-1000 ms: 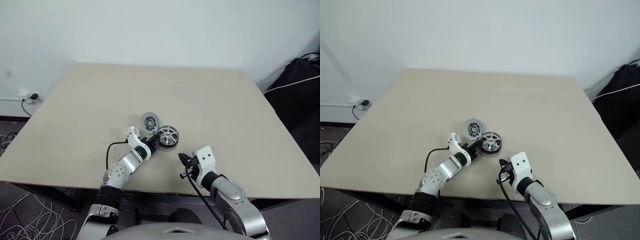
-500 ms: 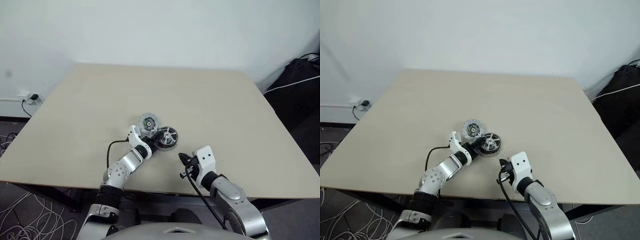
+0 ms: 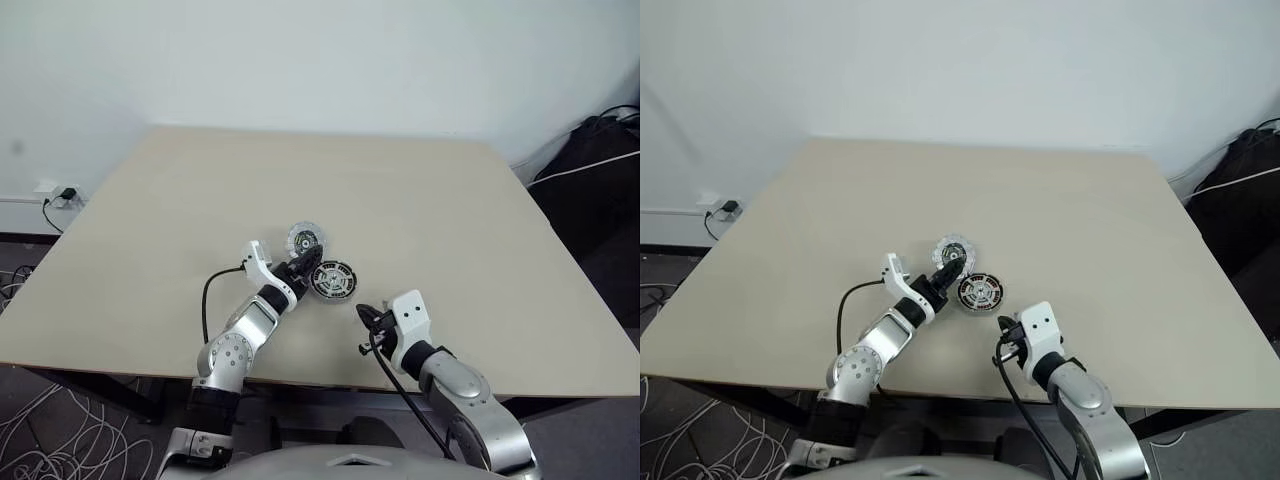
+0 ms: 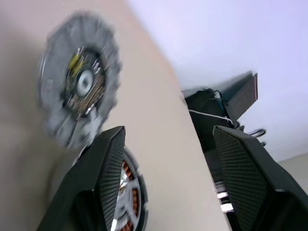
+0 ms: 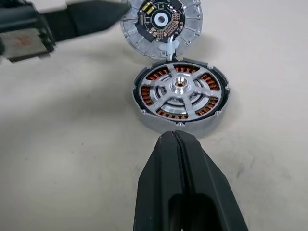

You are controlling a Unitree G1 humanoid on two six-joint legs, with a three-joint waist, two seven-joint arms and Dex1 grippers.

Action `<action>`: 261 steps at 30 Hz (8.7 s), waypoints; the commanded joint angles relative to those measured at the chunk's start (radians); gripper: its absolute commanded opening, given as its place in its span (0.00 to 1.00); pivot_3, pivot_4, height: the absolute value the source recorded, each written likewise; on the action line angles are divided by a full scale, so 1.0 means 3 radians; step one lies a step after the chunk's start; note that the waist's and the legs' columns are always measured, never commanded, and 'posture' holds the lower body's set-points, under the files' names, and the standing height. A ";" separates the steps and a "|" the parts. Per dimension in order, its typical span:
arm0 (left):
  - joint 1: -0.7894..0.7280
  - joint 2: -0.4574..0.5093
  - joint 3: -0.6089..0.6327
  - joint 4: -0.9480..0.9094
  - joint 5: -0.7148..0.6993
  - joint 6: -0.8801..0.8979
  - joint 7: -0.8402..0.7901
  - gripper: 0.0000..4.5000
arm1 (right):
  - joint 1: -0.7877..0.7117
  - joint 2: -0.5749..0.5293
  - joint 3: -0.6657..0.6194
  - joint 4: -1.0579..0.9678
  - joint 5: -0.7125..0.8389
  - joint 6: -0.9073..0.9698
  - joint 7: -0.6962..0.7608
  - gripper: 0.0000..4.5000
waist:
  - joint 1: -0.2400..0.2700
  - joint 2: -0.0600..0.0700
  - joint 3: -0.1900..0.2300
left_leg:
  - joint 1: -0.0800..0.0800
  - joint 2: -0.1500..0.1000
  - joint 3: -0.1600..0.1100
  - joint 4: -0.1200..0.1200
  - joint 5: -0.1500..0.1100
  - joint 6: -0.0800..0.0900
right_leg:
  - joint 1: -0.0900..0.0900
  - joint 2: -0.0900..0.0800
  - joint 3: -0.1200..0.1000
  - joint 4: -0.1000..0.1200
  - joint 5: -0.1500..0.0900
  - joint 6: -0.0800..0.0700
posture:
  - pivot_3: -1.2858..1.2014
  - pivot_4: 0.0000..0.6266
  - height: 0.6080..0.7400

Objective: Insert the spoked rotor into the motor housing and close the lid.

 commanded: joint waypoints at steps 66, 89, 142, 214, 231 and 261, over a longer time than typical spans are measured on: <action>0.1111 0.0654 -0.0415 -0.0550 0.1992 -0.1337 -0.0845 0.00 | -0.2615 -0.0904 0.1483 0.1844 -0.1441 -0.0298 0.2060 0.56 | -0.0033 0.0037 -0.0017 | -0.0004 0.0003 0.0008 -0.0005 -0.0001 0.0002 | -0.0016 -0.0012 0.0001 0.0003 0.0002 -0.0006 | 0.52 0.00 1.00; 0.1069 0.0631 -0.0476 -0.0615 0.2018 -0.1179 -0.0778 0.00 | -0.2445 -0.0882 0.1202 0.1676 -0.1403 -0.0221 0.2115 0.00 | -0.0026 0.0037 -0.0020 | -0.0001 0.0002 0.0009 -0.0004 -0.0002 0.0002 | -0.0014 -0.0024 -0.0011 0.0006 0.0004 -0.0010 | 0.52 0.00 1.00; 0.1060 0.0584 -0.0478 -0.0451 0.1995 -0.1216 -0.0896 0.00 | -0.2155 -0.1164 0.1197 0.0362 -0.0776 -0.0140 0.1487 0.49 | -0.0029 0.0031 -0.0012 | -0.0028 0.0002 0.0025 0.0002 -0.0006 0.0013 | -0.0045 -0.0019 -0.0021 -0.0010 0.0022 -0.0001 | 0.52 0.00 1.00; 0.0955 0.0480 -0.0350 0.0523 0.2000 -0.1947 -0.1101 0.00 | -0.1938 -0.1729 0.0967 0.0549 -0.1210 -0.1093 0.3272 0.03 | 0.0002 0.0034 -0.0013 | -0.0004 0.0004 0.0027 0.0008 -0.0007 0.0014 | -0.0021 -0.0037 -0.0012 -0.0007 0.0028 0.0006 | 0.52 0.00 1.00; 0.1105 0.0538 -0.0377 -0.0051 0.1987 -0.1609 -0.1057 0.00 | -0.1960 -0.0991 0.1197 0.0534 -0.1504 0.0817 0.2371 0.03 | -0.0001 0.0032 -0.0014 | -0.0005 0.0001 0.0028 0.0010 -0.0008 0.0014 | -0.0021 -0.0048 -0.0028 -0.0005 0.0029 0.0007 | 0.52 0.00 1.00; 0.1330 0.0763 -0.0482 -0.0913 0.1974 -0.1038 -0.0990 0.00 | -0.2411 -0.0397 0.1032 0.0815 -0.0992 0.1016 0.1694 0.58 | -0.0049 0.0035 -0.0012 | -0.0005 0.0005 0.0030 0.0006 -0.0008 0.0014 | -0.0029 -0.0049 -0.0053 -0.0003 0.0036 0.0008 | 0.52 0.00 1.00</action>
